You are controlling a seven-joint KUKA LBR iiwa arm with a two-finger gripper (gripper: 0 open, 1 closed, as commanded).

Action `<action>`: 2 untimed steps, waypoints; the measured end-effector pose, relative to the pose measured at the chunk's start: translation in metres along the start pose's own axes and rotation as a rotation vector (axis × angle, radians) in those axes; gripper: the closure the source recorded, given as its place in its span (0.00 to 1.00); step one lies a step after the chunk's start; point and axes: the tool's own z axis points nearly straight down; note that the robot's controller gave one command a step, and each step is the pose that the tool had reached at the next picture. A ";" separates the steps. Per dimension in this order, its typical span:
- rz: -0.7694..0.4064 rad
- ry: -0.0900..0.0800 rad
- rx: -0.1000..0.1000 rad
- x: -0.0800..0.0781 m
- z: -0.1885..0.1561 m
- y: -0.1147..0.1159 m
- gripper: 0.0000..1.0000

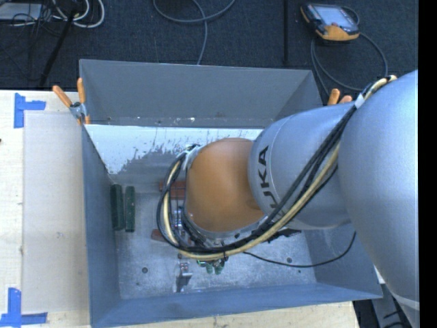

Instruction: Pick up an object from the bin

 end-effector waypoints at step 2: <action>0.013 -0.013 -0.004 -0.043 0.030 -0.015 0.00</action>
Offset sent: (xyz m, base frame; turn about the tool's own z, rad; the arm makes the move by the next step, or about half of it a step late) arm 0.0525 -0.0205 -0.0403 0.0187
